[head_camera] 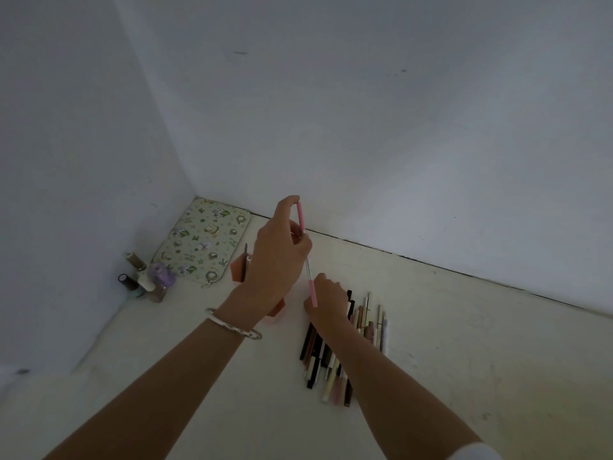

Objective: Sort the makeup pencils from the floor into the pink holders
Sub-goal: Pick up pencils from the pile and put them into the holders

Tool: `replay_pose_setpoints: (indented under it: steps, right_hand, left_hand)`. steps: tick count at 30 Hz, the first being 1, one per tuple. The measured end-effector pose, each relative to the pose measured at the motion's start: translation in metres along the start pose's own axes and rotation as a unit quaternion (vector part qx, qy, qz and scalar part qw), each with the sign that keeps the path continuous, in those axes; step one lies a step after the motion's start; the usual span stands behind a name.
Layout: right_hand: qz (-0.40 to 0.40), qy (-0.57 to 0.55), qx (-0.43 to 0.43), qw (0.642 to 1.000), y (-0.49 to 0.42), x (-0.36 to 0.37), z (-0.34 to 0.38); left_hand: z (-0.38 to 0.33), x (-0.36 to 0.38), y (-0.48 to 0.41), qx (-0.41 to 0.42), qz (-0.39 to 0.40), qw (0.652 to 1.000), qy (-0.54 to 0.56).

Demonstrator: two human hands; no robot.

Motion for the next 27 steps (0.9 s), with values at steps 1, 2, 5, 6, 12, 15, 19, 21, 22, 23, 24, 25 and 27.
replay_pose_setpoints:
  steps: [1, 2, 5, 6, 12, 15, 19, 21, 22, 23, 24, 25, 27]
  right_hand:
    - [0.002, -0.006, 0.006, 1.000, -0.001, 0.000, 0.001]
    - [0.003, -0.009, 0.013, 1.000, -0.002, 0.000, 0.001]
    - [-0.006, -0.013, 0.026, 1.000, -0.006, -0.001, 0.001]
    - [-0.014, -0.016, 0.027, 0.999, -0.007, -0.002, 0.000]
    - [-0.061, -0.077, 0.014, 0.995, -0.009, -0.035, -0.001]
    - [-0.175, -0.223, 0.016, 0.959, -0.011, -0.094, -0.009]
    - [-0.313, -0.398, -0.067, 0.860, 0.003, -0.163, 0.005]
    - [-0.343, -0.444, -0.112, 0.820, 0.013, -0.178, 0.022]
    - [-0.348, -0.461, -0.133, 0.806, 0.018, -0.181, 0.031]
    - [-0.347, -0.472, -0.153, 0.796, 0.024, -0.182, 0.042]
    - [-0.343, -0.481, -0.169, 0.789, 0.028, -0.180, 0.051]
    - [-0.337, -0.487, -0.183, 0.785, 0.033, -0.177, 0.059]
    - [-0.322, -0.485, -0.219, 0.783, 0.041, -0.170, 0.076]
  left_hand:
    - [-0.001, 0.001, 0.000, 0.004, 0.001, 1.000, 0.000]
    - [-0.001, 0.001, 0.001, 0.007, 0.001, 1.000, -0.001]
    - [0.000, 0.001, 0.001, 0.009, -0.002, 1.000, 0.001]
    - [0.000, 0.001, 0.002, 0.009, -0.003, 1.000, 0.004]
    - [0.009, -0.013, -0.002, 0.001, -0.027, 1.000, 0.009]
    - [0.031, -0.057, -0.010, -0.017, -0.134, 0.991, 0.013]
    - [0.067, -0.100, -0.003, -0.033, -0.263, 0.964, 0.001]
    - [0.080, -0.092, 0.002, -0.024, -0.256, 0.966, -0.030]
    - [0.086, -0.084, 0.005, -0.013, -0.238, 0.970, -0.048]
    - [0.091, -0.074, 0.009, 0.003, -0.213, 0.975, -0.066]
    - [0.094, -0.062, 0.013, 0.022, -0.183, 0.979, -0.093]
    - [0.096, -0.052, 0.018, 0.043, -0.155, 0.979, -0.126]
    - [0.101, -0.046, 0.030, 0.076, -0.149, 0.970, -0.174]
Point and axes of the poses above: each hand's wrist, its own y-axis away from the middle knuckle, its own x-axis out of the palm, z = x × y, the point moved 7 cm from there along -y, towards the middle knuckle, and after that the axes turned 10 degrees about -y, right-handed, at the moved point
